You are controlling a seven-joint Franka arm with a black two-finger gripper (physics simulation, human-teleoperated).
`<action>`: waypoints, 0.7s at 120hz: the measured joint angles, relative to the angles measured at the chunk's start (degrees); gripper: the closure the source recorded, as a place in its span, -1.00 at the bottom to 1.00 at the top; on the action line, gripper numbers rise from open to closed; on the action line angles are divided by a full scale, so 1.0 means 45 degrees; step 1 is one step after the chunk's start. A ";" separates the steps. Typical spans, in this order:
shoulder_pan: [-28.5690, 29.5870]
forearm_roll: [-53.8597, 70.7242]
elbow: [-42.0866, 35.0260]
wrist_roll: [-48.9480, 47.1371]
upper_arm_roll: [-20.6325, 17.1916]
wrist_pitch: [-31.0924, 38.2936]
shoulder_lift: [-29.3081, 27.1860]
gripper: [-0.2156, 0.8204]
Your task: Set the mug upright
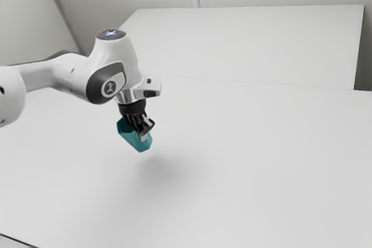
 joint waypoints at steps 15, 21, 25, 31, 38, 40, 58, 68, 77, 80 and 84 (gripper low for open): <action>0.0001 0.0020 -0.0558 -0.0512 0.0000 0.0029 -0.0371 0.93; 0.0001 0.0023 -0.0742 -0.0713 0.0000 0.0036 -0.0462 0.93; -0.0001 0.0025 -0.0838 -0.0852 0.0000 0.0039 -0.0508 0.93; -0.0002 0.0027 -0.0963 -0.1054 0.0000 0.0043 -0.0540 0.93; -0.0002 0.0028 -0.1078 -0.1285 0.0000 0.0047 -0.0554 0.93; -0.0002 0.0028 -0.1104 -0.1348 0.0000 0.0048 -0.0556 0.93; -0.0001 0.0032 -0.1428 -0.1888 0.0000 0.0150 -0.0547 0.93; 0.0014 0.0239 -0.1493 -0.2153 0.0000 0.0452 -0.0531 0.93; 0.0018 0.0394 -0.1543 -0.2366 0.0000 0.0798 -0.0486 0.93; 0.0021 0.0435 -0.1557 -0.2432 0.0000 0.0905 -0.0477 0.93; 0.0073 0.0537 -0.1579 -0.2523 -0.0001 0.1053 -0.0462 0.93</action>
